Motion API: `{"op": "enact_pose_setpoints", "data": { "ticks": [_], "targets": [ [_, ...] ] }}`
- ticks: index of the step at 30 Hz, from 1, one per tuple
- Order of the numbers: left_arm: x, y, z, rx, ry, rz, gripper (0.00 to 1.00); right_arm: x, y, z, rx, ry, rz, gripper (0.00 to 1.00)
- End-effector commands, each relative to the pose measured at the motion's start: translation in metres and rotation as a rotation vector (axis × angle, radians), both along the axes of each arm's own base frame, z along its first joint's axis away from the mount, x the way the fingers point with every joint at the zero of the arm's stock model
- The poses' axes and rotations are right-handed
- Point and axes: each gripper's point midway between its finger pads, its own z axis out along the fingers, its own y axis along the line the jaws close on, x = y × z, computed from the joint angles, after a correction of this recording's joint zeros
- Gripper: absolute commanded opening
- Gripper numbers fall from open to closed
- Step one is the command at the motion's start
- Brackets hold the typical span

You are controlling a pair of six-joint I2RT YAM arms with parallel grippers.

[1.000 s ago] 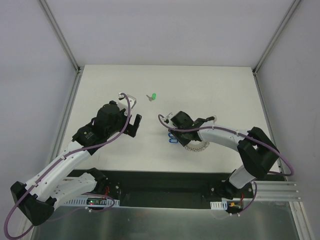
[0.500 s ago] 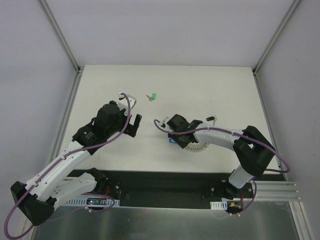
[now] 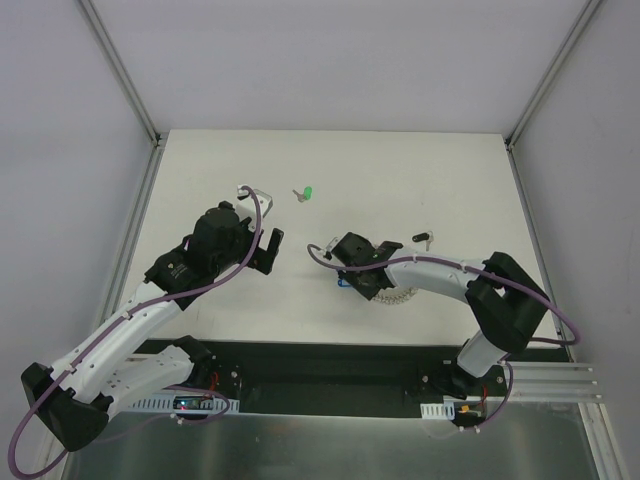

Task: Put the keys on the keyring

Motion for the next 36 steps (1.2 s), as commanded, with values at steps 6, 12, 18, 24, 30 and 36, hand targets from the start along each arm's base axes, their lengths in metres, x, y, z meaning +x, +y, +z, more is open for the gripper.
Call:
{"op": "enact_pose_setpoints", "data": {
  "ticks": [6,12,18,24,30,36],
  "targets": [
    [0.003,0.003,0.009,-0.008,-0.029,0.006,0.98,-0.002,-0.002,0.017,-0.01,-0.007,0.005,0.35],
    [0.002,0.002,0.008,-0.009,-0.026,0.0,0.98,-0.006,0.001,0.014,-0.006,0.025,-0.001,0.4],
    [0.002,0.003,0.009,-0.011,-0.03,0.002,0.98,-0.011,0.01,0.01,0.02,0.075,0.006,0.38],
    [0.002,0.003,0.01,-0.013,-0.031,0.0,0.98,-0.013,0.015,0.005,0.032,0.096,-0.012,0.35],
    [0.002,0.003,0.009,-0.011,-0.031,-0.001,0.99,-0.004,0.005,0.008,-0.004,0.036,-0.087,0.35],
    [0.002,0.001,0.009,-0.012,-0.026,-0.004,0.99,0.002,0.001,0.02,0.023,-0.031,-0.138,0.38]
  ]
}}
